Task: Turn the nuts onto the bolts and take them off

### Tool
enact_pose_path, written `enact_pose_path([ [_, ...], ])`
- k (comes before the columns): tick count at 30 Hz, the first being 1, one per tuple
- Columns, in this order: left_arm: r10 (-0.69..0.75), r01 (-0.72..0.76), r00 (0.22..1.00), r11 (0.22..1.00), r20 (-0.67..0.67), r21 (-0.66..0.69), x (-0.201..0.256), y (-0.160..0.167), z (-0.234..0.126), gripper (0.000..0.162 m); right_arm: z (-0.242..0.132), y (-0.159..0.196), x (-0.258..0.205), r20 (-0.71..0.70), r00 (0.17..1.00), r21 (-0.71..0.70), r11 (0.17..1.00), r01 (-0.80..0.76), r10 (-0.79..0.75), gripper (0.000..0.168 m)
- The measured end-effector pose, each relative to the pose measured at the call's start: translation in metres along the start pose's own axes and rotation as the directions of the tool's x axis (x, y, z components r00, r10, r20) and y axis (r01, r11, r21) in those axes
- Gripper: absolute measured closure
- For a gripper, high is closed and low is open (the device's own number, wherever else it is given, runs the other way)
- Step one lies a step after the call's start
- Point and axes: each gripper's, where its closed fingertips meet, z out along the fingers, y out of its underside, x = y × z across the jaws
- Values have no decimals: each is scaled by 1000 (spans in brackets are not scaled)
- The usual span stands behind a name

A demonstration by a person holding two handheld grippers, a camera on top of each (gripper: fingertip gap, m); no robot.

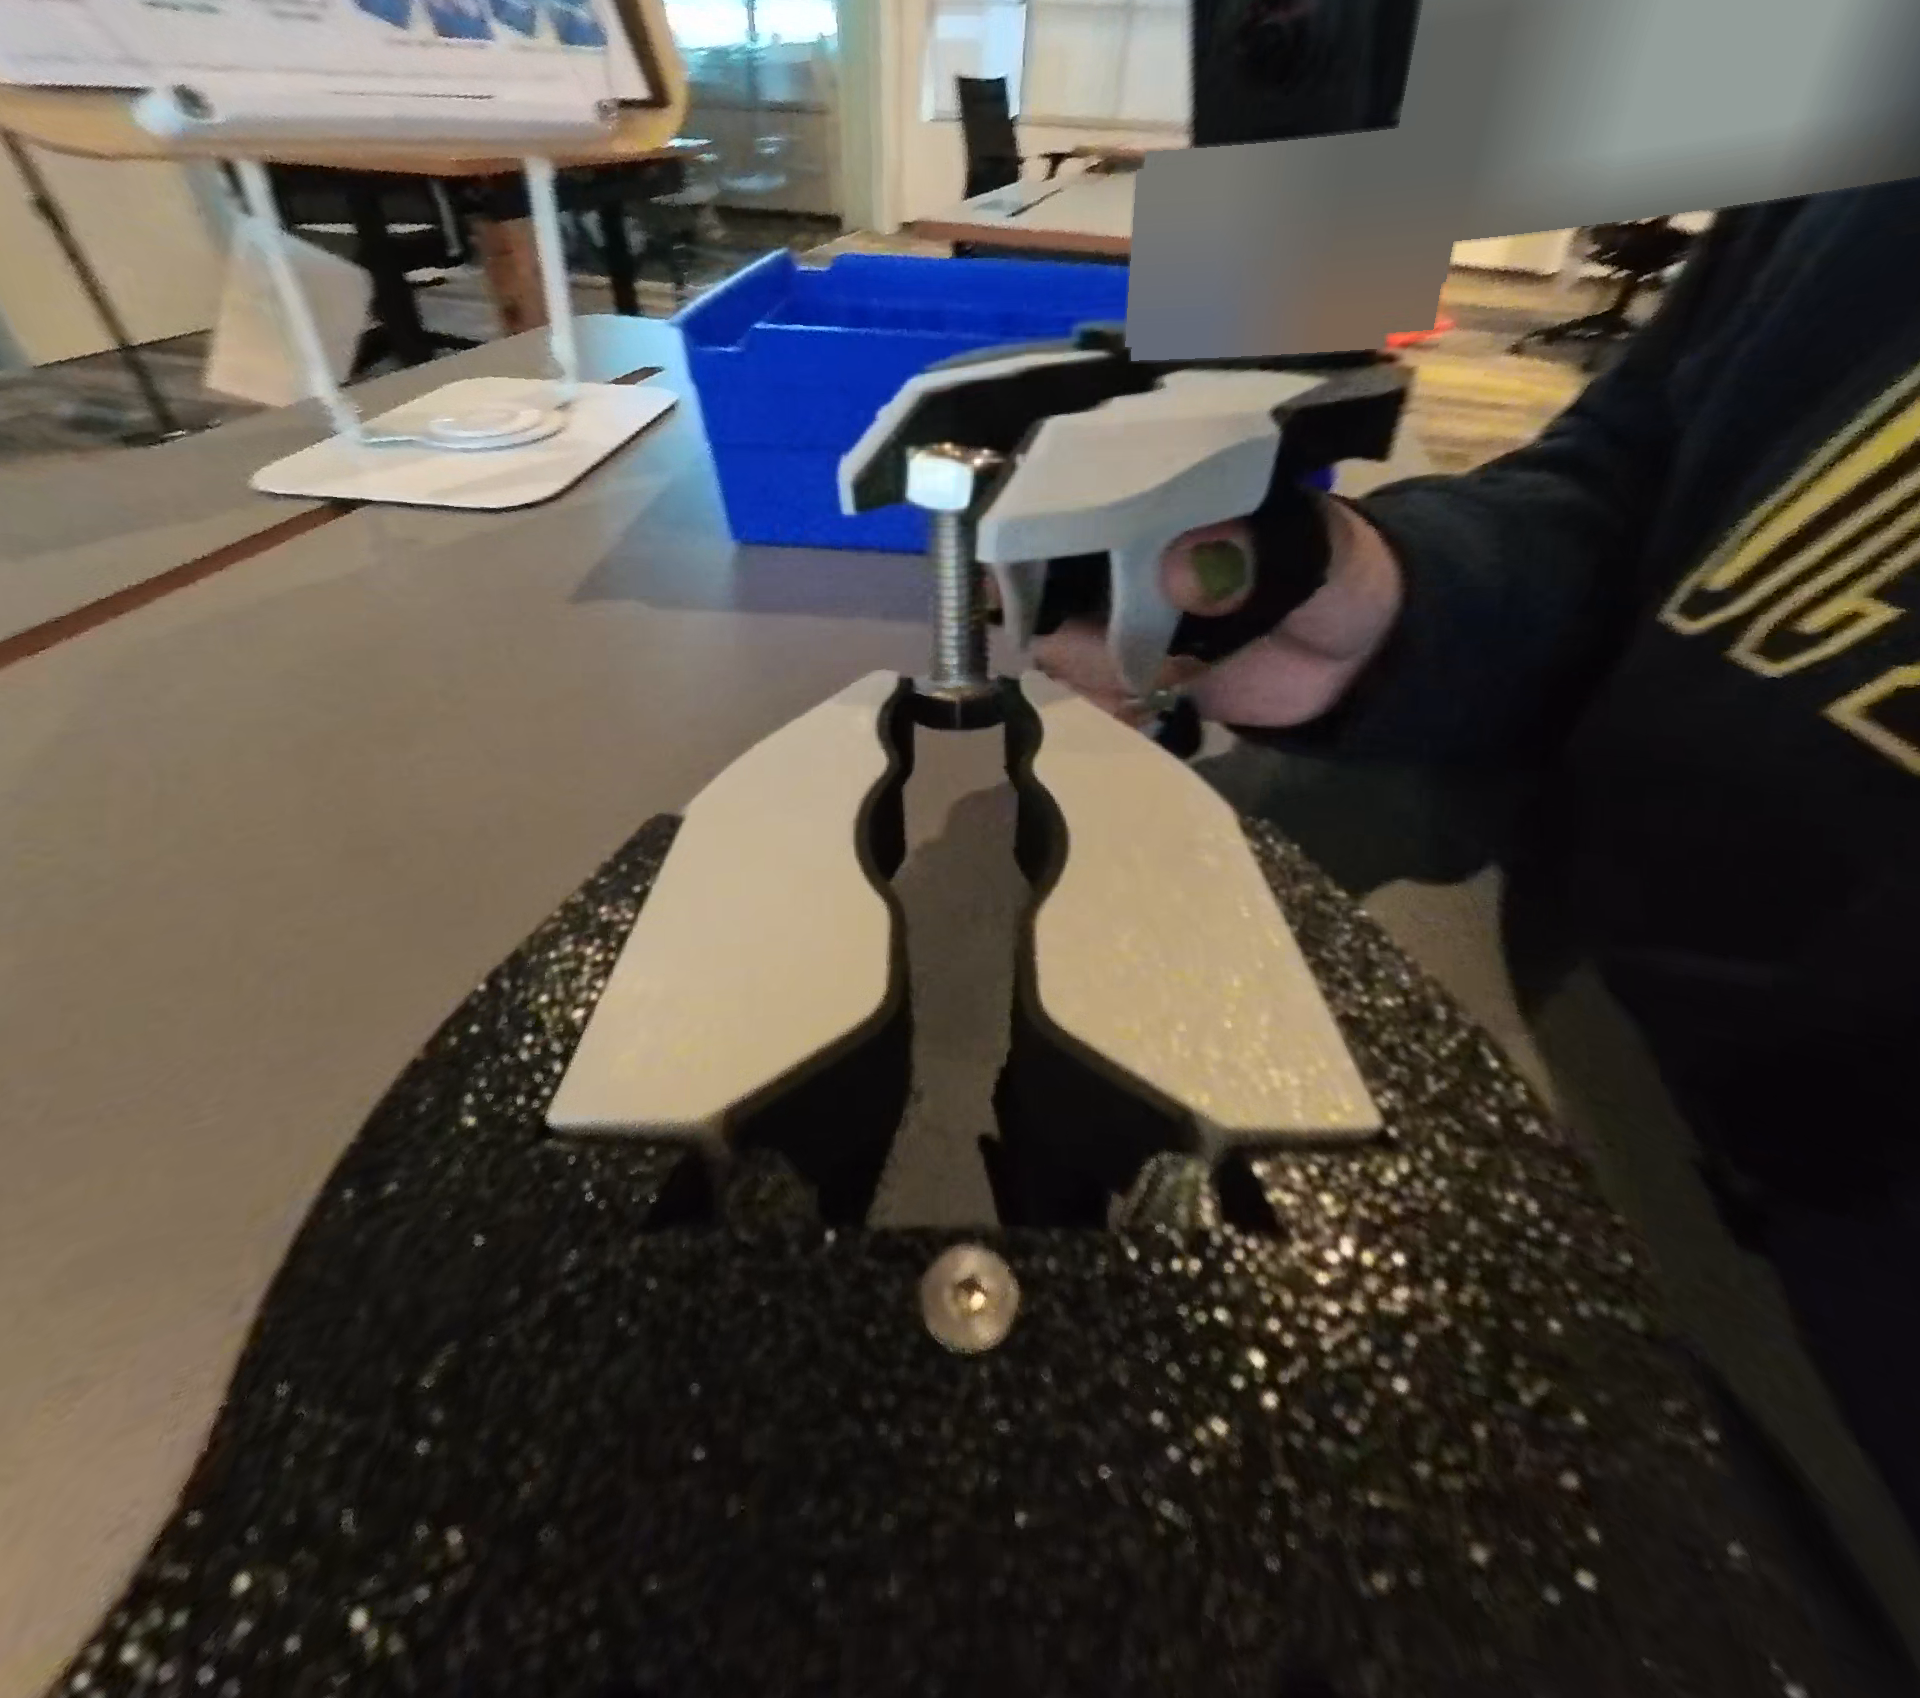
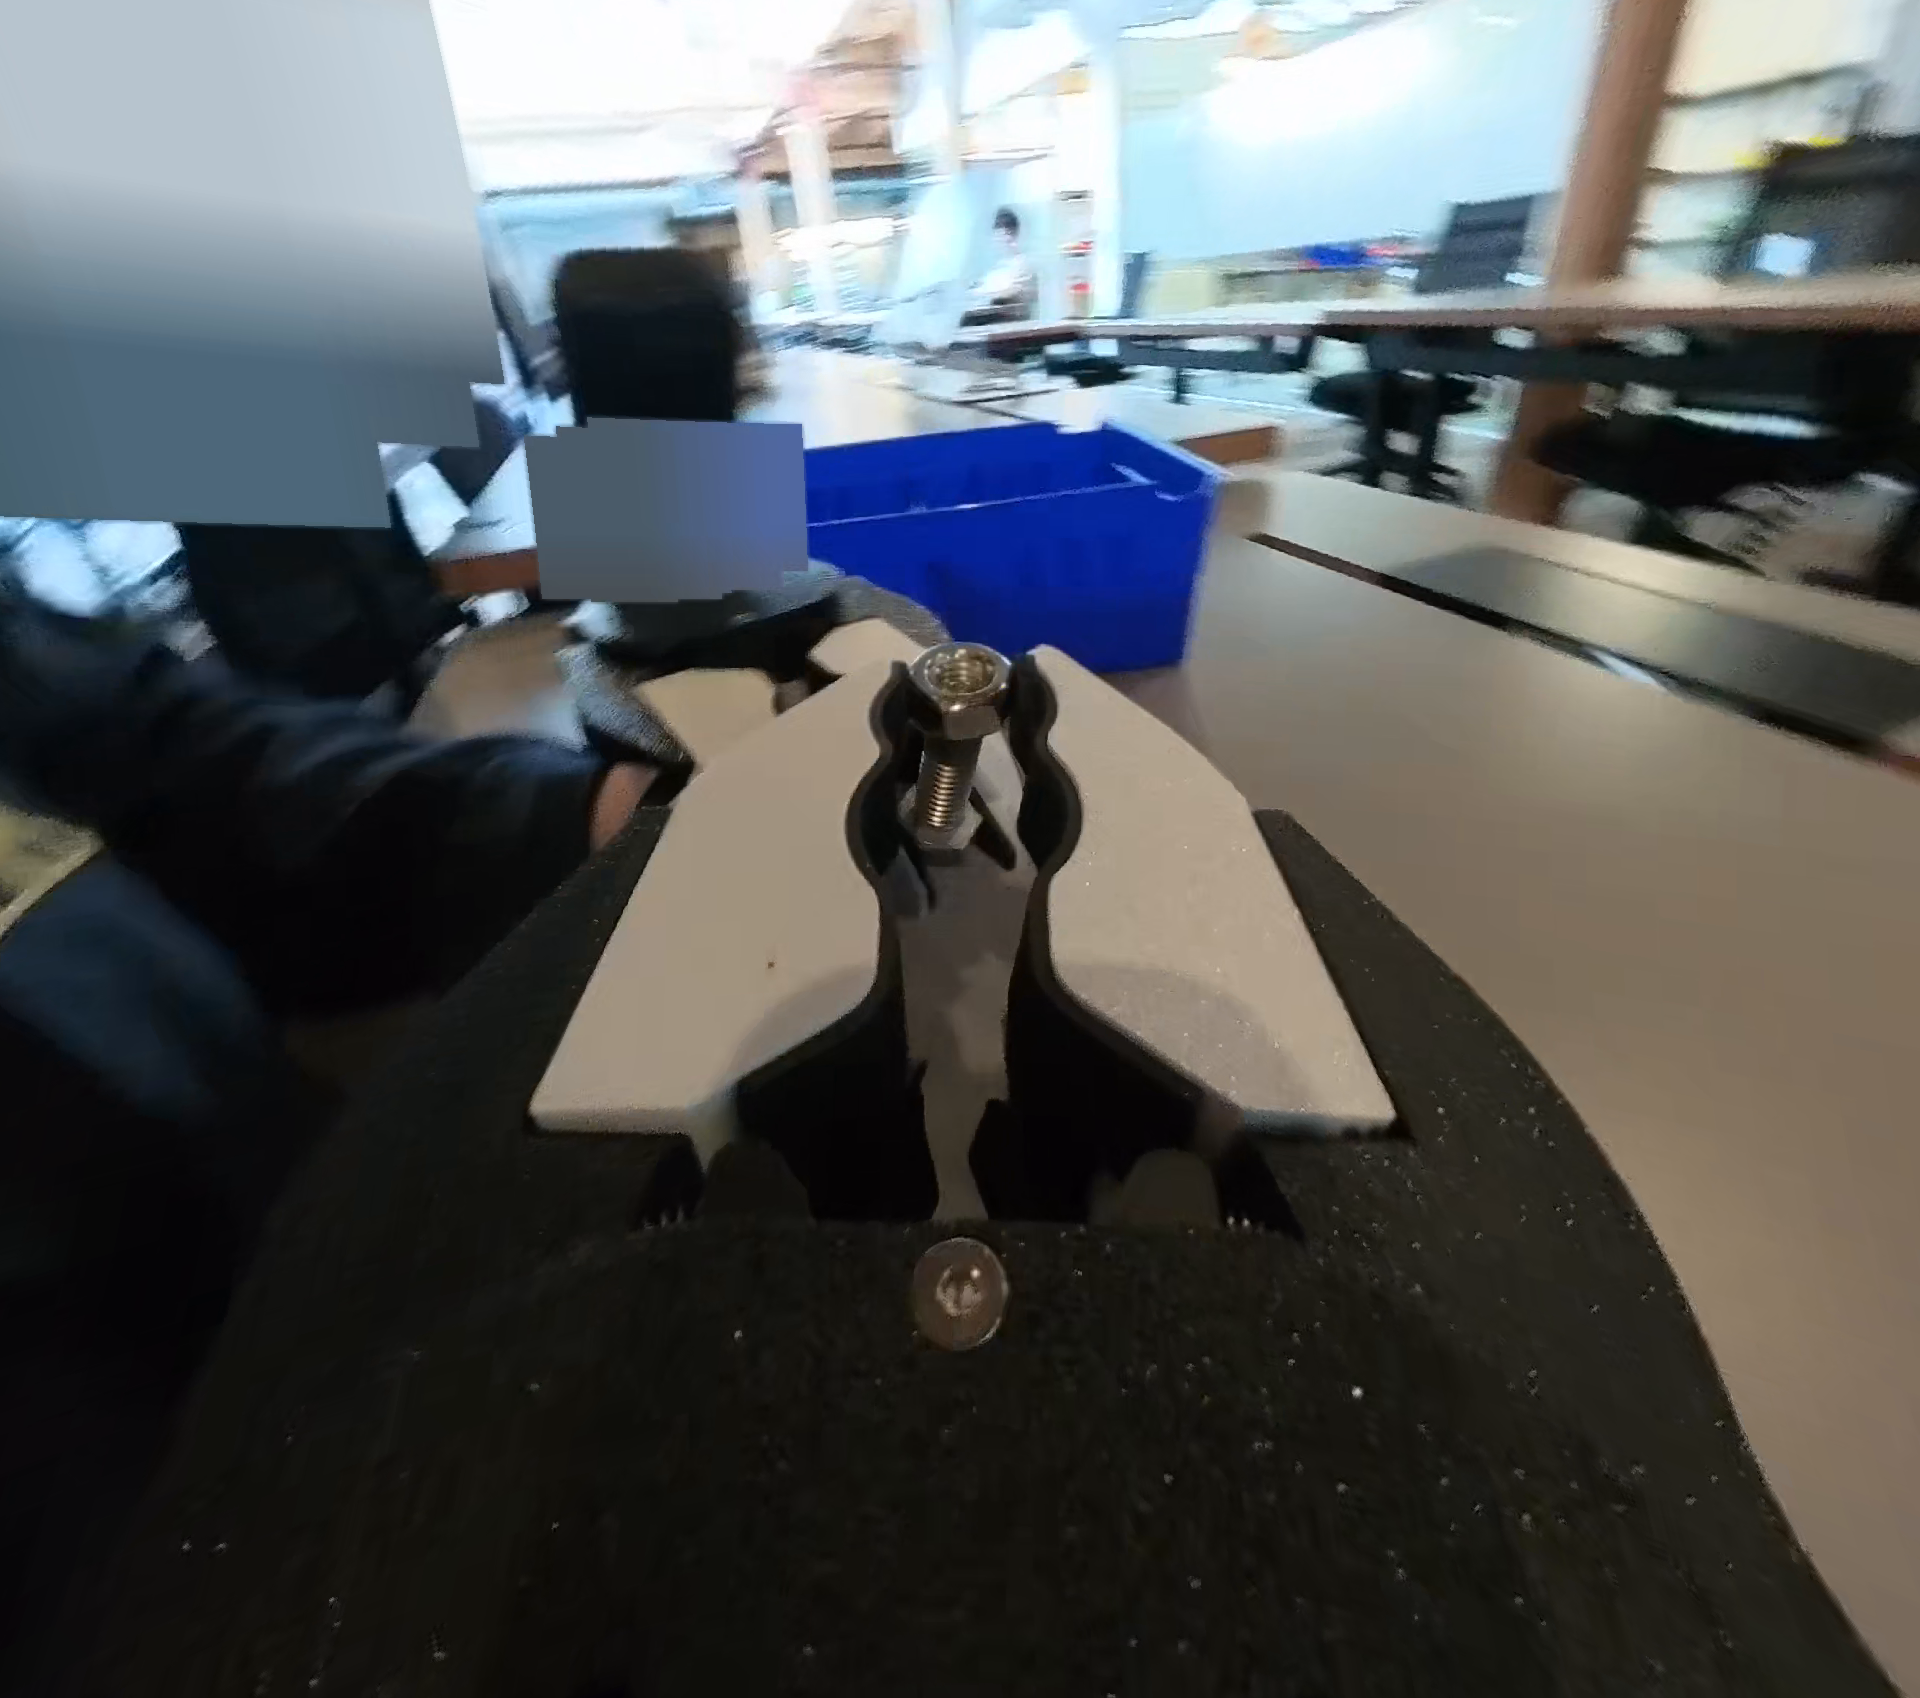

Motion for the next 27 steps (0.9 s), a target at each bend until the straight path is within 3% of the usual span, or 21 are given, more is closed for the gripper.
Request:
enact_pose_path([
  [6, -32, 33, 995, 999, -98, 14, 10, -1, 0, 146, -6, 0, -9, 179, 983, -25, 999, -27, 31, 149],
  [9, -23, 24, 999, 1000, -35, 12, 3, 0, 1, 146, -3, 0, -4, 110, 988, 6, 994, -111, 110, 149],
  [12, 16, -12, 996, 999, 86, -44, -8, 7, 3, 146, -1, 6, 9, -48, 972, 31, 973, -230, 232, 149],
  [15, 26, -17, 990, 997, 142, -70, -12, 10, 6, 146, -3, 10, 15, -154, 956, 46, 968, -246, 250, 149],
  [21, 71, -49, 976, 992, 205, -113, -16, 14, 7, 146, -5, 14, 20, -224, 938, 49, 964, -260, 264, 149],
  [27, 26, -6, 971, 996, 240, -84, -24, 12, 3, 146, -6, 13, 19, -248, 944, 61, 976, -210, 219, 146],
])
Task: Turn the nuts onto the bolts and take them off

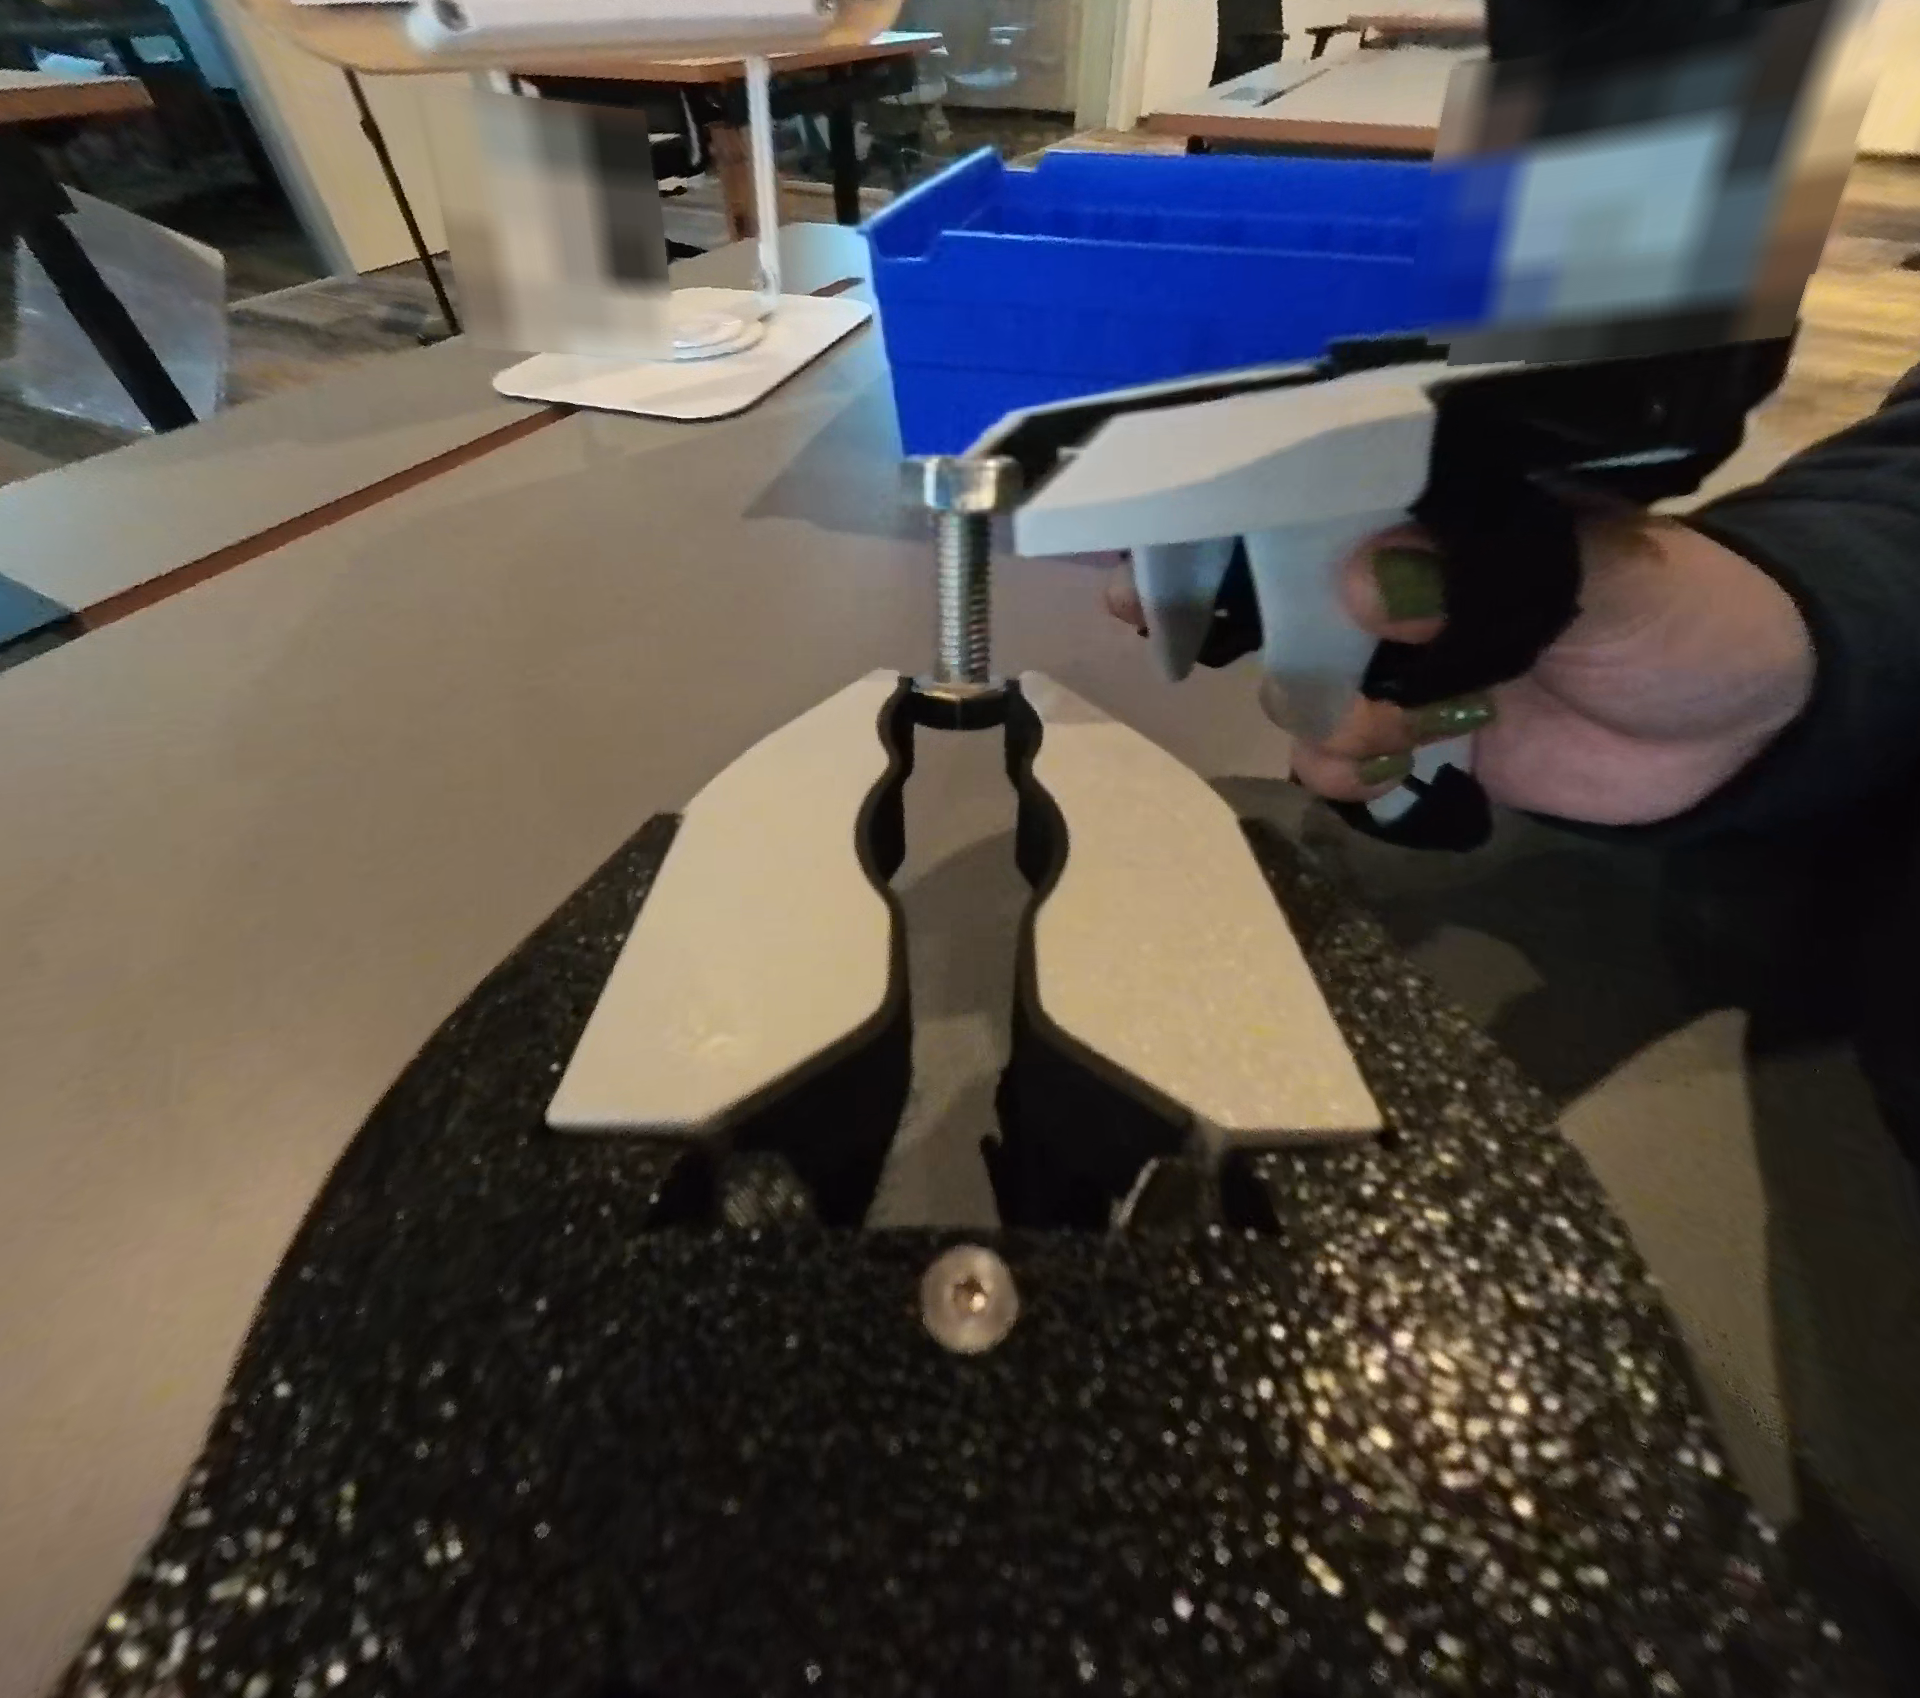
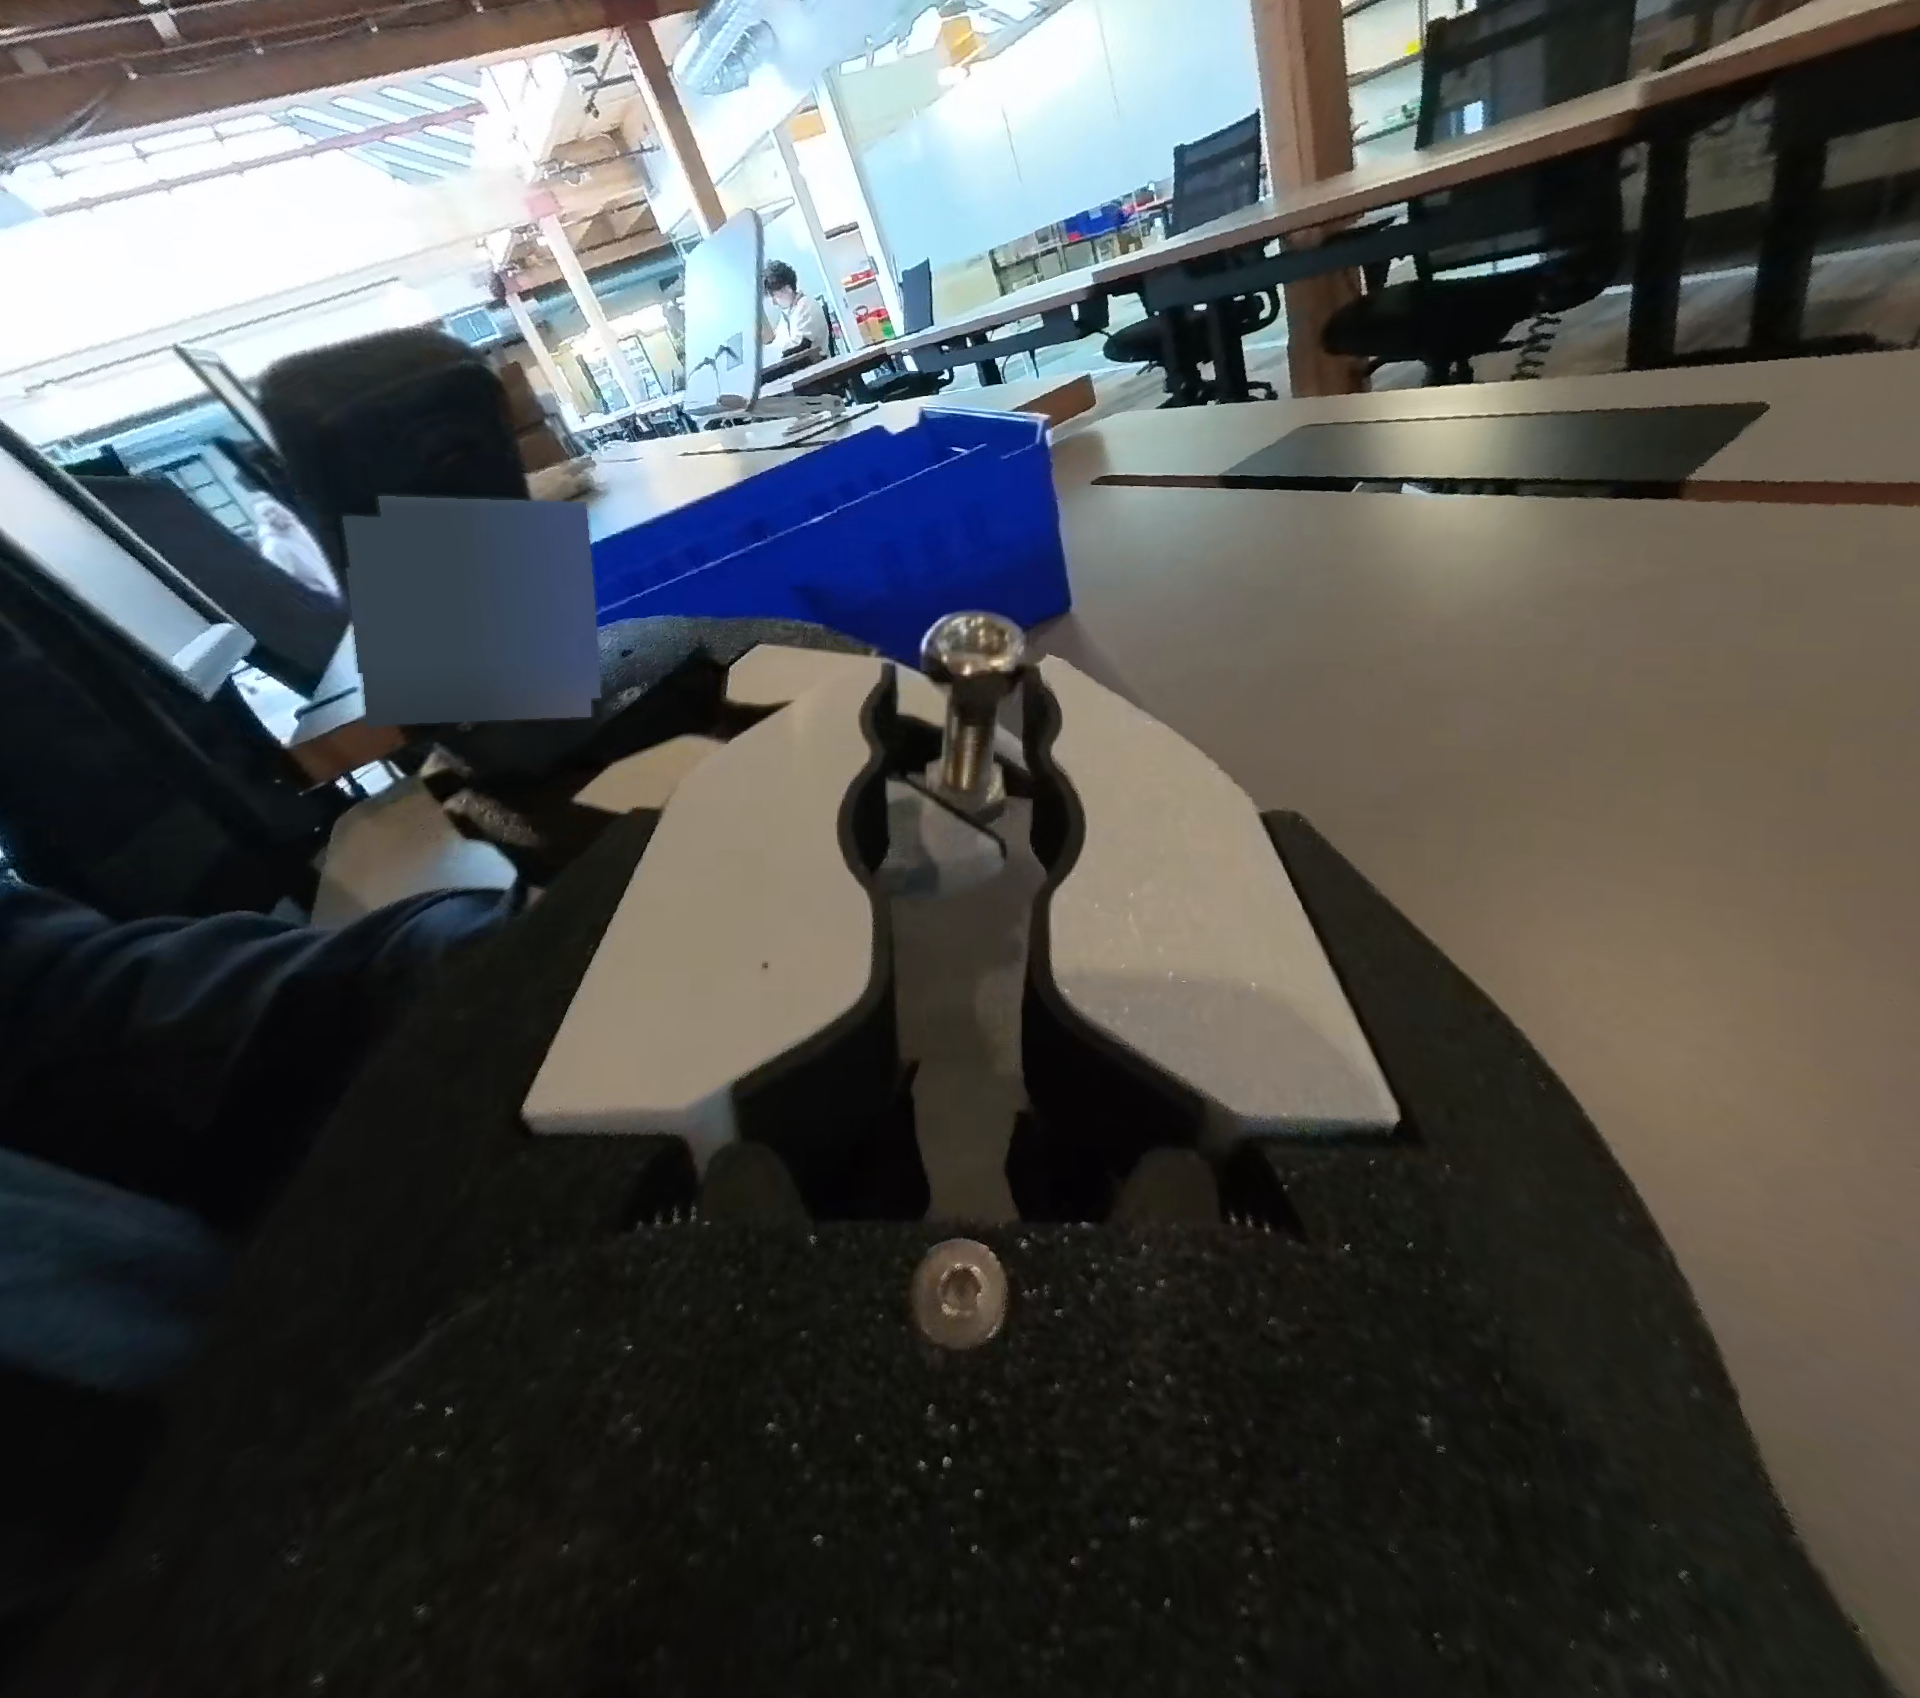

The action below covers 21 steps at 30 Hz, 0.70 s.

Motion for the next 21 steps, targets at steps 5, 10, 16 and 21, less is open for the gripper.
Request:
enact_pose_path([
  [5, -95, 95, 995, 994, -14, 44, -11, -2, -6, 146, -1, 1, -4, 20, 998, -2, 998, 60, -59, 141],
  [10, -105, 116, 978, 992, -182, 52, 11, -6, -4, 146, 1, -12, -1, 82, 991, 72, 993, 97, -103, 114],
  [16, -93, 102, 978, 994, -189, 39, 13, -3, -2, 146, 2, 1, -23, 251, 958, 8, 990, 141, -138, 114],
  [21, -122, 131, 981, 990, -152, 49, -1, -2, -7, 146, -8, 4, -12, 259, 956, 17, 991, 136, -136, 121],
])
